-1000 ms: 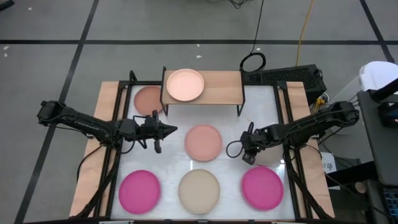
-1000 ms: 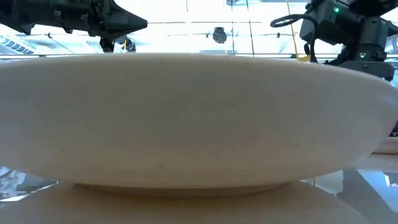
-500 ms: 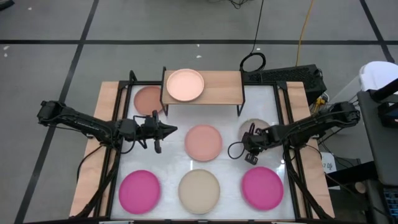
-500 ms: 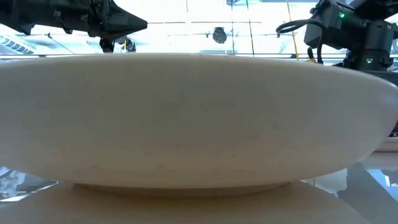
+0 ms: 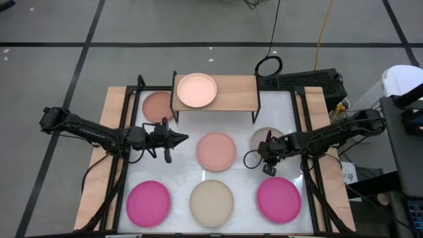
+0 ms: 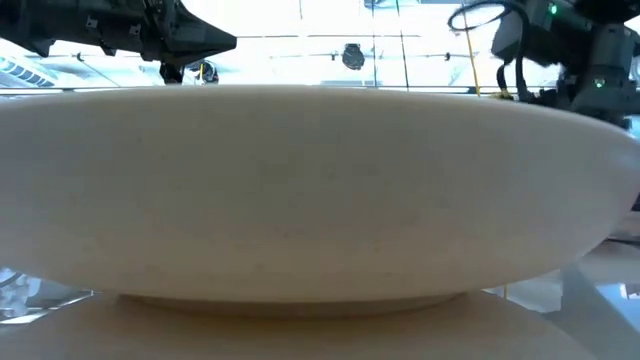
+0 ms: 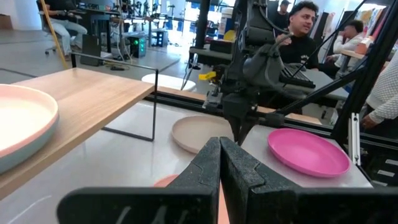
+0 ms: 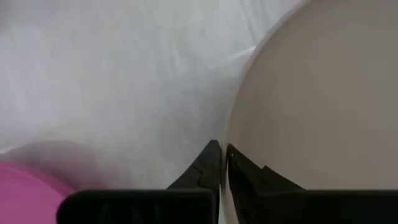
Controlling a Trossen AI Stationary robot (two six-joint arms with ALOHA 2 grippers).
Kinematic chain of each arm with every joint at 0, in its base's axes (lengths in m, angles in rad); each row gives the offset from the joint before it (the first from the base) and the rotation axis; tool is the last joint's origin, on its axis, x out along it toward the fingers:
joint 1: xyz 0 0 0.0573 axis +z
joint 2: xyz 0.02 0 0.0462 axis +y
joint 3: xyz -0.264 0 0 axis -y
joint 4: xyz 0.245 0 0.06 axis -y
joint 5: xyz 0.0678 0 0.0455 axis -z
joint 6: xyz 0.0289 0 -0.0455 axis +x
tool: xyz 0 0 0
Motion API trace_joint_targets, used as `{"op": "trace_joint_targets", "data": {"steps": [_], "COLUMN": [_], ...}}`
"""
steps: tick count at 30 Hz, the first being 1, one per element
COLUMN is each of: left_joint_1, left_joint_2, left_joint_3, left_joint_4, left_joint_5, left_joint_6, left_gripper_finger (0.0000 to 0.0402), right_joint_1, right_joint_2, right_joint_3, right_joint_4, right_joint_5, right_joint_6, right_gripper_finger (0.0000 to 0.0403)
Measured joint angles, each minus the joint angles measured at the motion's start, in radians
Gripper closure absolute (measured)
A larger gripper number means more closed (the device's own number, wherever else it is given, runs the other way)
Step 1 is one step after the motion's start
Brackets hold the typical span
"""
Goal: Place and stack plates onto a shelf
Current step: Stack the right brown plate on top of the light orange plate on the shelf
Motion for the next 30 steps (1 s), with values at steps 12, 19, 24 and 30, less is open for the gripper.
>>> {"op": "trace_joint_targets", "data": {"steps": [12,19,24,30], "left_joint_1": [0.0,0.0,0.0,0.0], "left_joint_2": [0.0,0.0,0.0,0.0], "left_joint_3": [0.0,0.0,0.0,0.0], "left_joint_4": [0.0,0.001,0.004,0.004], "left_joint_5": [0.0,0.0,-0.027,-0.04], "left_joint_6": [-0.004,-0.007,0.0,0.012], "left_gripper_finger": [0.0394,0.0394,0.0394,0.0394], "right_joint_1": [0.023,0.033,0.004,-0.083], "right_joint_2": [-0.23,-0.286,-0.254,-0.13], "right_joint_3": [0.161,0.262,0.329,0.446], "right_joint_4": [0.022,0.245,0.448,0.645], "right_joint_5": [-0.091,-0.074,0.082,0.231], "right_joint_6": [-0.017,-0.112,-0.33,-0.665], "right_gripper_finger": [0.0403,0.0403,0.0403,0.0403]}}
